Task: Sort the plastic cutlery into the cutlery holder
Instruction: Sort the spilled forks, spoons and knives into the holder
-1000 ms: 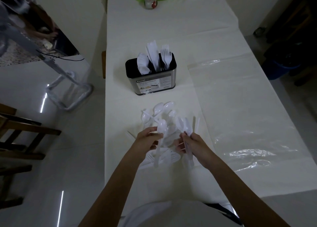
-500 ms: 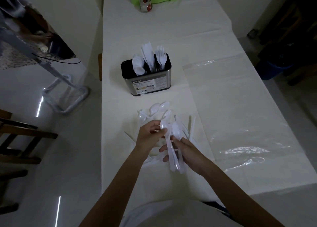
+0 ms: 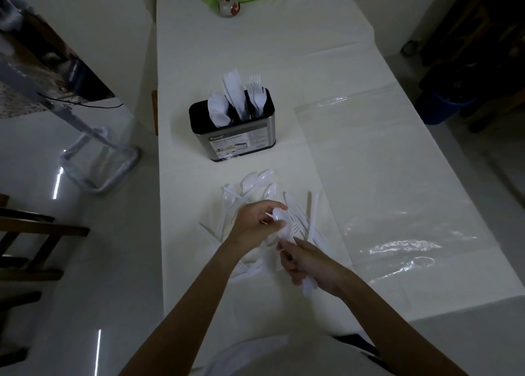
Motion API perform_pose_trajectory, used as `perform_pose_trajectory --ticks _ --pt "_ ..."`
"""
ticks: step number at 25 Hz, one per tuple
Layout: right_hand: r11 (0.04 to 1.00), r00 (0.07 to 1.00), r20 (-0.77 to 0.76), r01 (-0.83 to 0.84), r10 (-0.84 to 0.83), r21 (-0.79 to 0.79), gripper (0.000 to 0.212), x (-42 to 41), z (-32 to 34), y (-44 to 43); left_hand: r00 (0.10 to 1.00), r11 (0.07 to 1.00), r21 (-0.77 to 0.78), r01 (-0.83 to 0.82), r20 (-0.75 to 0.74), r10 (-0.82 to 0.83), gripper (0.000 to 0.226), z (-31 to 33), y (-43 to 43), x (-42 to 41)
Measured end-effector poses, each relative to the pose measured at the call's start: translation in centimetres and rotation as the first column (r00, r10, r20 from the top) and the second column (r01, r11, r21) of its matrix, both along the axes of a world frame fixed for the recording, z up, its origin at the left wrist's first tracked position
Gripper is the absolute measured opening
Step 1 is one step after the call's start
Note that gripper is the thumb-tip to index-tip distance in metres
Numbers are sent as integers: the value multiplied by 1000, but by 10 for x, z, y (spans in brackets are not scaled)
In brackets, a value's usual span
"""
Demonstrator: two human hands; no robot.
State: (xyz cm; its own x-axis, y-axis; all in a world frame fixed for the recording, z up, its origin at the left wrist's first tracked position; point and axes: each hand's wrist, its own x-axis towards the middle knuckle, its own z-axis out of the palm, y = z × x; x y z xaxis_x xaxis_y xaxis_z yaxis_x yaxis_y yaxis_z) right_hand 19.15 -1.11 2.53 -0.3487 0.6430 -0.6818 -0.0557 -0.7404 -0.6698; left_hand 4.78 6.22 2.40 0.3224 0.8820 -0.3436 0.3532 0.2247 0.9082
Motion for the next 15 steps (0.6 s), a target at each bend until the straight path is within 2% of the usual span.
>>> perform_pose_trajectory --ticks 3,5,7,9,10,15 --pt "997 980 194 38 -51 66 30 15 -4 -2 991 992 84 -92 -92 100 15 -9 34 2" --pt "995 967 238 78 -89 53 30 23 -5 -3 948 973 229 -23 -304 94 26 -20 65 0" --pt "989 963 225 148 -147 15 30 29 -3 -2 794 945 254 207 -608 -10 41 -31 92 1" --pt "976 958 197 215 -207 -22 26 35 -2 0 619 910 189 369 -780 -89 43 -37 106 5" --pt "972 956 194 232 -222 -32 22 37 -2 0 593 901 180 394 -799 -99 42 -38 109 8" --pt "963 946 205 265 -251 -40 20 39 -9 2 660 881 233 411 -743 -112 21 -44 113 13"
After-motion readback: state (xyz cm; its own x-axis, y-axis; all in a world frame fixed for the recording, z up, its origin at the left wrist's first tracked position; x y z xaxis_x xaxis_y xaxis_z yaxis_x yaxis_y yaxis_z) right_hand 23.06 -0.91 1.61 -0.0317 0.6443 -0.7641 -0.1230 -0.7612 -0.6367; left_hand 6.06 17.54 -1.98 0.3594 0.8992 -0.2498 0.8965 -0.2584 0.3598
